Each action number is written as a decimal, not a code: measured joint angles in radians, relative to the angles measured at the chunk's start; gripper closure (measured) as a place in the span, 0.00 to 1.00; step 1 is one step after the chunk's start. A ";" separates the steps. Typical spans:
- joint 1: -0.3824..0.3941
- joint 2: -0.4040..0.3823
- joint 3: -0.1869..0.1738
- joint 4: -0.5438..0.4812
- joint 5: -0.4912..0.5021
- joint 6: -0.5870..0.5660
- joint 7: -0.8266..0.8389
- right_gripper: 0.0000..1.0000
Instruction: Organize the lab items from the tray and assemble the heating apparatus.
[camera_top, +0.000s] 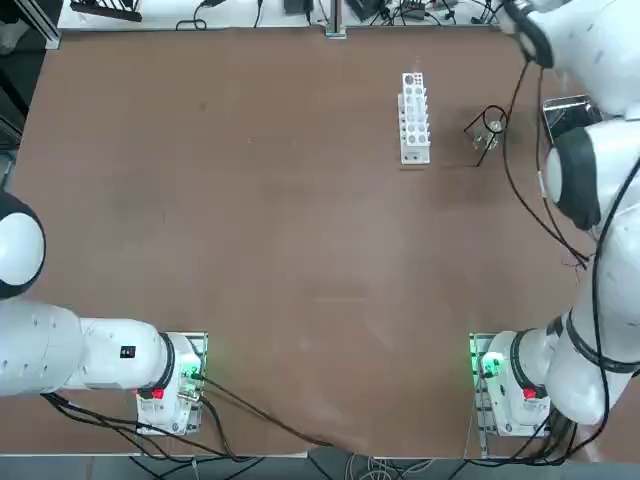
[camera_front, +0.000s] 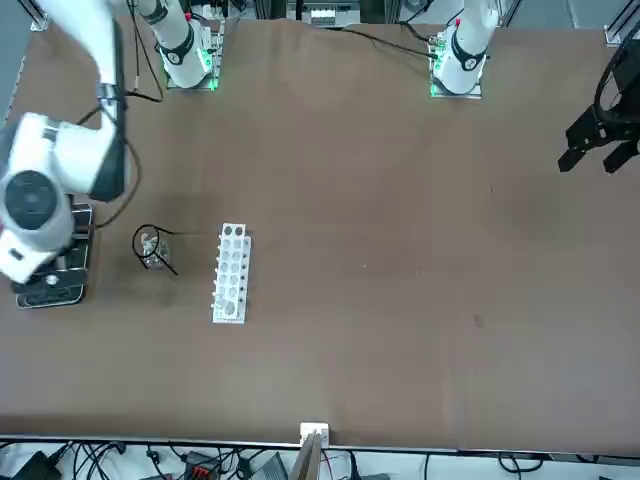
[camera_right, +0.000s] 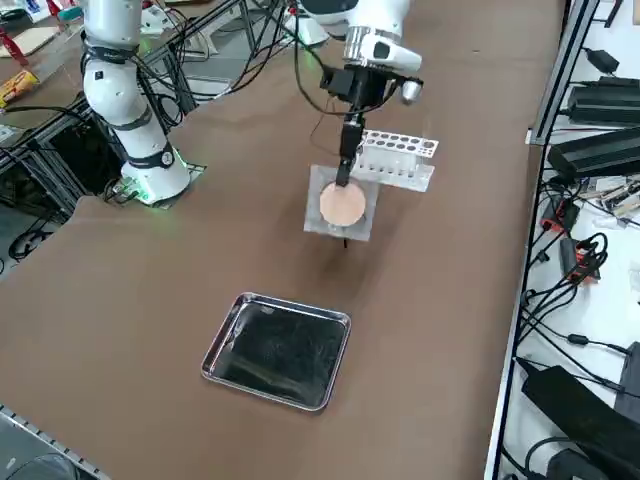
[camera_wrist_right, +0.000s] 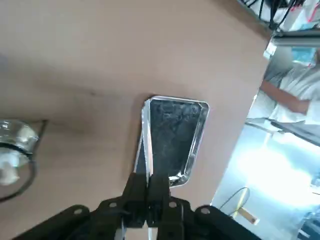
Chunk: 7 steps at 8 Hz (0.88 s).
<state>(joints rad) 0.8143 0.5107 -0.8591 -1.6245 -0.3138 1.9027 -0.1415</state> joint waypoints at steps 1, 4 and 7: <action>0.069 0.016 0.001 0.000 -0.057 -0.043 0.069 0.98; 0.265 0.062 0.002 -0.013 -0.180 -0.160 0.330 0.98; 0.406 0.087 0.002 -0.096 -0.310 -0.179 0.632 0.98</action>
<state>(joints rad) 1.2205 0.5980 -0.8571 -1.7203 -0.6240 1.7242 0.4902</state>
